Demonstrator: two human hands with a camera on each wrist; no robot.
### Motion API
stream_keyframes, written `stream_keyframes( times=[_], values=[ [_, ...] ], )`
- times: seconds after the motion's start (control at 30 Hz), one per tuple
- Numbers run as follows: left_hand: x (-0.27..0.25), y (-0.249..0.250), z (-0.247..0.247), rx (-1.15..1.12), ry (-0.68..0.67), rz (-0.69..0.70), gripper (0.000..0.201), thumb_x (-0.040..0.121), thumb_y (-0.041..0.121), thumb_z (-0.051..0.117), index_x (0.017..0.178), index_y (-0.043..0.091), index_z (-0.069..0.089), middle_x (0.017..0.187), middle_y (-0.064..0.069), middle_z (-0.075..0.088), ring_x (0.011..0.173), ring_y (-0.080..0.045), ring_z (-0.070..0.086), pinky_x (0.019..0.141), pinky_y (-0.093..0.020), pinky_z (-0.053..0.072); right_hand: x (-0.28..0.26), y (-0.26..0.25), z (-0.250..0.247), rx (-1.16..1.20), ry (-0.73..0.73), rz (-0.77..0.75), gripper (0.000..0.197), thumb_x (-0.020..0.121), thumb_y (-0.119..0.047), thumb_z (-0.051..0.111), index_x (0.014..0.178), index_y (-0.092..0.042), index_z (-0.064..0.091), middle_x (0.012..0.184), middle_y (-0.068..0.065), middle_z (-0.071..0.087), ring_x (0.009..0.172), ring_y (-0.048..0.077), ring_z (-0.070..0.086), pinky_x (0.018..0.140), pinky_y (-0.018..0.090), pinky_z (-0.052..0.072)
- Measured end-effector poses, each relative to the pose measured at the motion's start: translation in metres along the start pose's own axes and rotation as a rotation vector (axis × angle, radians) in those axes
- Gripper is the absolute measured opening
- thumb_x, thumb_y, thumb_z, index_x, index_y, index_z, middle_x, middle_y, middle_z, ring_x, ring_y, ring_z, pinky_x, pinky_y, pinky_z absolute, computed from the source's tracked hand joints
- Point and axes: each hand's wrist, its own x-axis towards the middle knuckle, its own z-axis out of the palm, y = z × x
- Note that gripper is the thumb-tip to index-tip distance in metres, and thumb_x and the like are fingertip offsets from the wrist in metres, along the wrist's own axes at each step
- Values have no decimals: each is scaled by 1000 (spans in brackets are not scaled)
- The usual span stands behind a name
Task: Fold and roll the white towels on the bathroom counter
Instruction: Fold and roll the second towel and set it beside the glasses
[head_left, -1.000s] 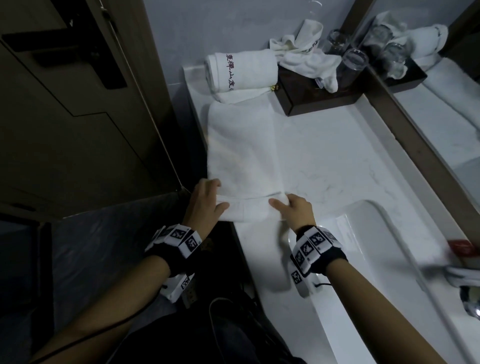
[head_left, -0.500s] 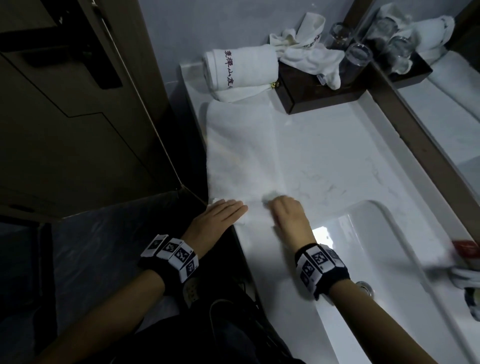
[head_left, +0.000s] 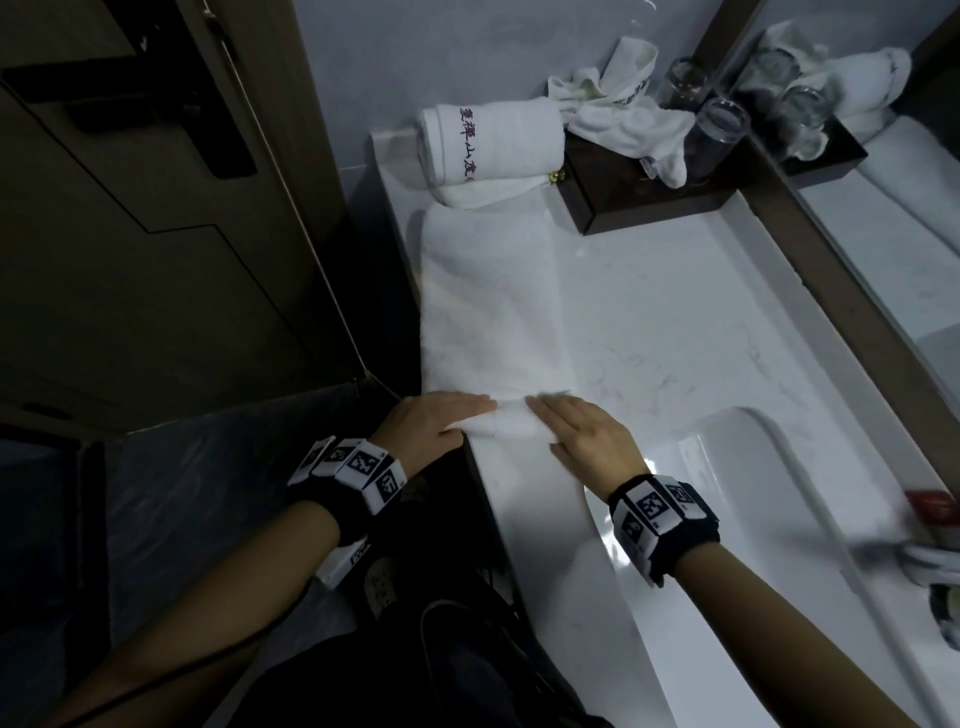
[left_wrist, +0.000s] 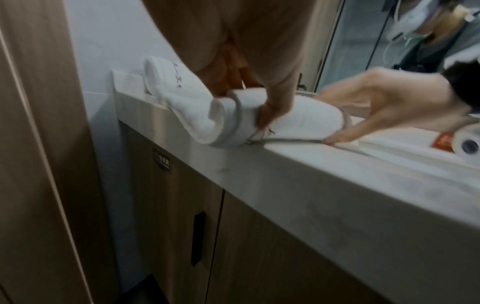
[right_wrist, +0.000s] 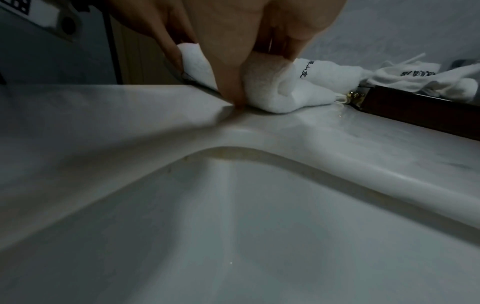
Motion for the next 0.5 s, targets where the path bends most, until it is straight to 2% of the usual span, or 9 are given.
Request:
stream_keyframes(
  times=[0.07,0.17,0.2,0.27,0.3,0.33,0.4,0.47,0.5],
  values=[
    [2,-3,1,5,-18,-7,54,83,-5,52,132,16,48,140,-2,49,129,-14,44,99,6,15,1,1,-1,46,-3,17,61,54,6,80,112,-4,67,106,8,72,98,25,68,80,32,56],
    [-3,-1,15,225,-67,-5,67,83,-9,45,142,17,31,149,-1,33,136,-16,33,109,-18,27,-1,5,-1,191,-61,102,49,72,0,71,120,-8,63,117,6,67,114,25,60,93,32,48],
    [-8,2,21,337,-36,27,71,79,-11,49,142,16,31,147,-6,36,134,-18,36,106,-25,35,-1,7,0,238,-97,145,47,76,-3,68,122,-12,61,121,4,65,117,24,57,95,30,44],
    [-17,8,27,462,36,72,74,62,-14,66,129,11,52,124,-16,57,112,-26,58,88,-30,52,-2,12,2,308,-152,223,45,79,-11,67,123,-20,60,125,-3,62,120,20,53,95,25,38],
    [-21,8,30,471,98,82,70,55,-15,70,120,10,60,112,-15,64,101,-28,64,81,-32,55,-4,13,2,329,-172,259,45,78,-14,68,121,-24,61,122,-6,62,121,15,49,97,23,35],
    [-23,9,31,410,113,72,65,56,-14,70,117,9,63,108,-15,65,97,-29,64,82,-33,55,-6,15,2,344,-189,294,45,75,-17,70,118,-27,62,117,-11,63,122,10,44,100,22,32],
    [-26,7,31,218,87,42,55,71,-7,62,124,10,56,119,-11,59,108,-28,55,95,-34,45,-11,19,1,454,-231,389,41,72,-17,72,110,-32,65,103,-17,64,115,4,44,104,24,36],
    [-30,3,25,39,22,-17,48,83,5,59,129,15,50,127,-5,54,113,-19,49,98,-22,36,-15,24,-4,675,-273,513,33,73,-18,72,100,-38,66,95,-16,67,97,7,60,90,26,50],
    [-31,2,19,-23,-12,-44,45,86,11,59,129,17,49,129,-3,53,112,-14,49,94,-15,33,-15,27,-6,762,-279,555,30,74,-21,73,94,-41,64,94,-15,68,92,8,63,83,19,51]
  ],
)
